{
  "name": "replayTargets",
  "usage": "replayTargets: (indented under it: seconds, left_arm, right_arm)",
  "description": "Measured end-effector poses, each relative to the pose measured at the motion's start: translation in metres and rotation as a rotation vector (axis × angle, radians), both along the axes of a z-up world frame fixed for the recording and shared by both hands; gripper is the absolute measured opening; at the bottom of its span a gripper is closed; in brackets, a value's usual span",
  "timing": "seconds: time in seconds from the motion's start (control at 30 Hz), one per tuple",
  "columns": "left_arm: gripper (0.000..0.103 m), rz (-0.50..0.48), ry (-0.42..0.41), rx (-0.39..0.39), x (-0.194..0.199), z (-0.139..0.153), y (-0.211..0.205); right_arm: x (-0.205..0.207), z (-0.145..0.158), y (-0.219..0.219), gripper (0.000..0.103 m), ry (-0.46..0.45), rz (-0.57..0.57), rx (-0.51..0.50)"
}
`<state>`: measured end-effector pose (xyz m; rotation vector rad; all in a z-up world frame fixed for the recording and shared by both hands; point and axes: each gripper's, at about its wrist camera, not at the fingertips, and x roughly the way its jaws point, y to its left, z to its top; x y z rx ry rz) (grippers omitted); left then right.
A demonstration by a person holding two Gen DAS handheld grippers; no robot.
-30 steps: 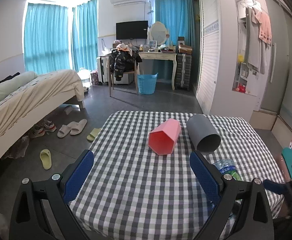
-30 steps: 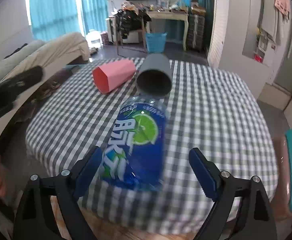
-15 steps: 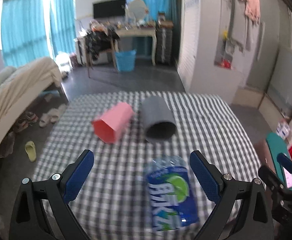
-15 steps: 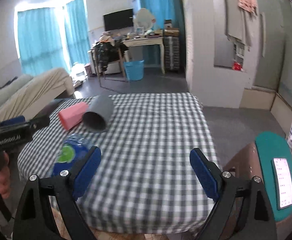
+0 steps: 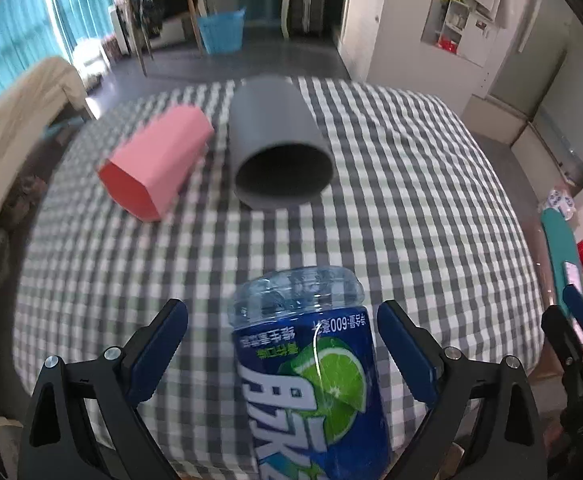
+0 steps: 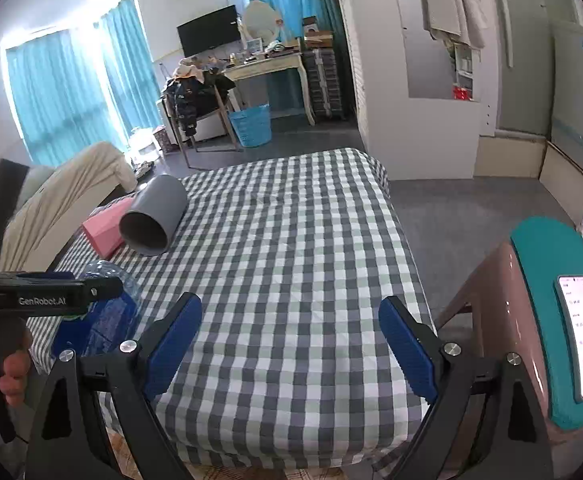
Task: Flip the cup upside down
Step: 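Close the left gripper on the bottle while the right gripper opens and releases it, then rotate the held bottle with the left gripper so its cap points up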
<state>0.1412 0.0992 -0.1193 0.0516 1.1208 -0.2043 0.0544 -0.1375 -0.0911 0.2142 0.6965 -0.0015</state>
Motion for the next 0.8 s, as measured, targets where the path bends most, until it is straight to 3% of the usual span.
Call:
replayTargets:
  seconds: [0.03,0.1,0.27,0.53,0.8]
  left_arm:
    - [0.093,-0.014,0.028,-0.022,0.002,-0.003,0.0]
    - [0.075,-0.034,0.06,-0.01,0.007,-0.008,-0.002]
    - [0.075,-0.053,0.059,-0.007,0.013,-0.008,0.0]
    - [0.075,-0.034,-0.169,0.002,0.002,0.035,0.009]
    - [0.075,-0.035,-0.325,-0.001,-0.007,0.041,0.014]
  right_arm:
    - [0.001,-0.001,-0.001,0.09,0.002,-0.003,0.002]
    - [0.0,-0.003,-0.002,0.09,0.001,-0.005,0.004]
    - [-0.001,0.0,-0.004,0.09,-0.009,-0.021,0.009]
    - [-0.001,0.001,0.001,0.09,-0.011,-0.032,0.005]
    - [0.001,-0.002,0.015,0.09,0.002,-0.032,-0.004]
